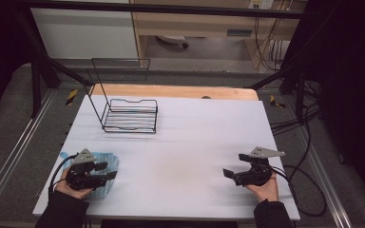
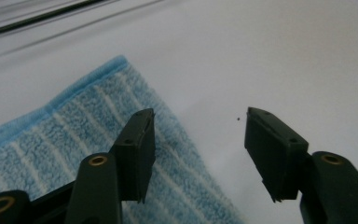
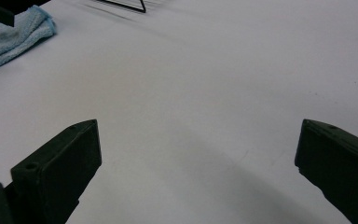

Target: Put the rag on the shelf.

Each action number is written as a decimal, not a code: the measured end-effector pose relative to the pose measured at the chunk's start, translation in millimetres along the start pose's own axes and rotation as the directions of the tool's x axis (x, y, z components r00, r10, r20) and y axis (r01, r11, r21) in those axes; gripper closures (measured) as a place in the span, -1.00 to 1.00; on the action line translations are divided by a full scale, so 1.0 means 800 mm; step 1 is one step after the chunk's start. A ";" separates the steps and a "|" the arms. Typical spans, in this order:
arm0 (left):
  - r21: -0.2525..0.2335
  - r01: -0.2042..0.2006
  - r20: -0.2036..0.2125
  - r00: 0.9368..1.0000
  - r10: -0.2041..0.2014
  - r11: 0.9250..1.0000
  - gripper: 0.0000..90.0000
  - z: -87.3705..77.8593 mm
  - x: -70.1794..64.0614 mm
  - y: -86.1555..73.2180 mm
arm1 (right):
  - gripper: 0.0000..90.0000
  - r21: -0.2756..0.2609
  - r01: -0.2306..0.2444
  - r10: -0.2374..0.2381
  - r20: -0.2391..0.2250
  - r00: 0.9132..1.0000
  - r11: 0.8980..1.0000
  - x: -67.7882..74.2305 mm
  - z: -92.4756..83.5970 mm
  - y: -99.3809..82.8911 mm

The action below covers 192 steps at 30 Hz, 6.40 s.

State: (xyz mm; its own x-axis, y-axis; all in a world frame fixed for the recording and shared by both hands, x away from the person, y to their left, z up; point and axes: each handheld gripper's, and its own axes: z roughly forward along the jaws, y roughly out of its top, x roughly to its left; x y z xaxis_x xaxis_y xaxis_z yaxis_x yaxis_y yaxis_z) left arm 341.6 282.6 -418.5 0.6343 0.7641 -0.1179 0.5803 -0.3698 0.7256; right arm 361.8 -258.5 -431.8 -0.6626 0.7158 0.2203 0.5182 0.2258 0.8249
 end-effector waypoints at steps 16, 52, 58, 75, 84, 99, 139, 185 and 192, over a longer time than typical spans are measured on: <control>0.130 -0.027 -0.078 0.996 0.038 0.991 0.32 0.024 -0.014 -0.009 | -0.98 0.006 -0.001 0.001 0.008 1.000 1.000 -0.002 0.001 -0.002; 0.039 0.100 -0.103 0.990 -0.096 0.994 0.95 0.012 -0.005 -0.001 | -0.98 0.002 -0.012 0.012 0.011 1.000 1.000 -0.004 0.001 -0.002; 0.001 0.133 -0.061 0.989 -0.132 0.991 0.95 0.015 -0.008 0.004 | -0.98 0.007 -0.006 0.006 0.011 1.000 1.000 -0.004 0.001 -0.002; -0.014 0.123 -0.038 0.992 -0.123 0.992 0.95 0.050 -0.050 0.034 | -0.97 0.019 -0.006 0.006 0.017 1.000 1.000 -0.004 0.003 -0.003; -0.009 0.098 -0.029 0.995 -0.099 0.995 0.95 0.073 -0.073 0.054 | -0.97 0.023 -0.003 0.003 0.018 1.000 1.000 -0.004 0.003 -0.003; 0.026 0.054 -0.016 0.998 -0.054 0.998 0.93 0.128 -0.109 0.080 | -0.97 0.027 0.008 -0.009 0.019 1.000 1.000 -0.003 0.005 -0.004; 0.081 0.058 0.007 0.998 -0.059 0.995 0.27 0.002 -0.016 -0.021 | -0.57 0.085 0.033 -0.025 -0.101 0.995 0.996 0.144 0.123 0.046; 0.056 0.026 -0.001 1.000 -0.026 0.998 -0.04 0.054 -0.008 0.040 | 0.77 0.248 0.096 -0.100 0.002 0.995 0.964 0.132 0.154 0.050; 0.114 0.015 0.043 0.999 -0.020 0.993 0.20 0.069 0.002 0.024 | 0.43 0.142 -0.025 0.024 0.005 1.000 0.990 0.135 0.138 0.037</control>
State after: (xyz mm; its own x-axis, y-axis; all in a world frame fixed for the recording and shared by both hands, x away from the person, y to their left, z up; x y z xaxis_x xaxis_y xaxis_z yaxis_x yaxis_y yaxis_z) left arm 382.0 247.7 -442.2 0.6440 0.7477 -0.1615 0.6440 -0.4160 0.6420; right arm 364.8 -101.6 -440.9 -0.6473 0.7242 0.2379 0.6060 0.2997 0.7368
